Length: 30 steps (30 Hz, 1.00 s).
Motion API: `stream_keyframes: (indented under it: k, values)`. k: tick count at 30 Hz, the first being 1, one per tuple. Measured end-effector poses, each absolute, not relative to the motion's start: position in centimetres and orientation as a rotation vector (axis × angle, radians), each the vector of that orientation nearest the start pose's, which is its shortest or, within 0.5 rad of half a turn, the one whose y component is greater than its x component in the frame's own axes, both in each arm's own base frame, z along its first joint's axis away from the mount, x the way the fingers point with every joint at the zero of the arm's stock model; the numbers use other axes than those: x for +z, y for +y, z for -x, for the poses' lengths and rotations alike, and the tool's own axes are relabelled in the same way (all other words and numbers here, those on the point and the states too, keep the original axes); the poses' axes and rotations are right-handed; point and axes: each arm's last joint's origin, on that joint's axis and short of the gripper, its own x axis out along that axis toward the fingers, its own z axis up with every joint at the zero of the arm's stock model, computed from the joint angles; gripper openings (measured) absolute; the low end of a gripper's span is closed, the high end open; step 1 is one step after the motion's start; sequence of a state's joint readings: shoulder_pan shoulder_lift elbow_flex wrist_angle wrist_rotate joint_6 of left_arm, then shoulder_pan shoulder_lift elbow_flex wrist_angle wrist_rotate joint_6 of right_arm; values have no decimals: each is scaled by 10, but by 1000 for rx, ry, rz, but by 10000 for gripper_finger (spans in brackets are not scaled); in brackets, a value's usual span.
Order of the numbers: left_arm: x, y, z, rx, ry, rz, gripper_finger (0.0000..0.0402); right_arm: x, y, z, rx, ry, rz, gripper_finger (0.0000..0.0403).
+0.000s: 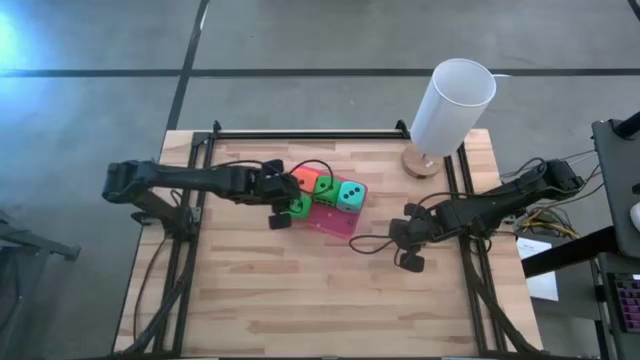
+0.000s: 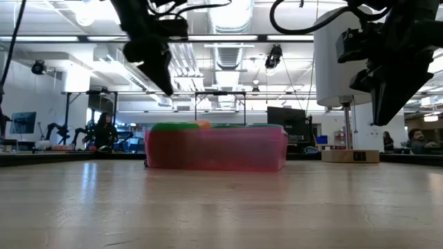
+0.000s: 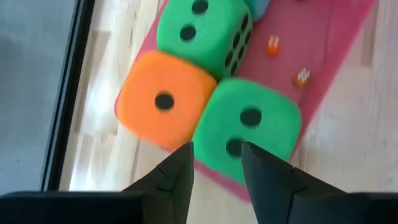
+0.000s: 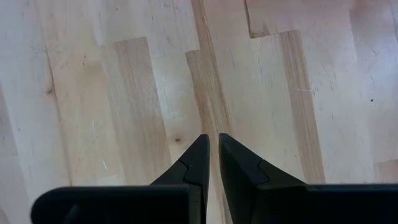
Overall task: Pick & Place Dice
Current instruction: Adjust the pink bin
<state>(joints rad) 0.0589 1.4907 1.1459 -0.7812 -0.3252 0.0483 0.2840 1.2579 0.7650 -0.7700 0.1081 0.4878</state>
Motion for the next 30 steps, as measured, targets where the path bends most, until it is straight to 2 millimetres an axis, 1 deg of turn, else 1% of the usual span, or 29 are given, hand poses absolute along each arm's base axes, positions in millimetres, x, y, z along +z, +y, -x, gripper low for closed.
stream_keyframes:
  k: [2, 4, 9, 13, 17, 21, 26, 30]
  values:
    - [253, 26, -282, 315, 1139, -193, 134, 200, 56, -205, -148, 1237, -168, 34]
    - [247, 26, -274, 314, 1158, -193, 133, 200, 56, -205, -145, 1234, -159, 34]
    - [219, 27, -250, 312, 1248, -198, 134, 200, 56, -205, -149, 1227, -152, 34]
    - [196, 28, -239, 328, 1271, -178, 133, 200, 56, -206, -148, 1222, -153, 34]
    - [177, 28, -236, 330, 1226, -177, 128, 200, 57, -207, -146, 1214, -156, 34]
    - [166, 28, -236, 326, 1169, -187, 127, 200, 57, -207, -147, 1212, -158, 34]
    - [164, 28, -239, 311, 1114, -208, 130, 200, 57, -207, -147, 1210, -160, 34]
    - [167, 27, -245, 248, 1054, -185, 130, 200, 57, -207, -147, 1209, -160, 34]
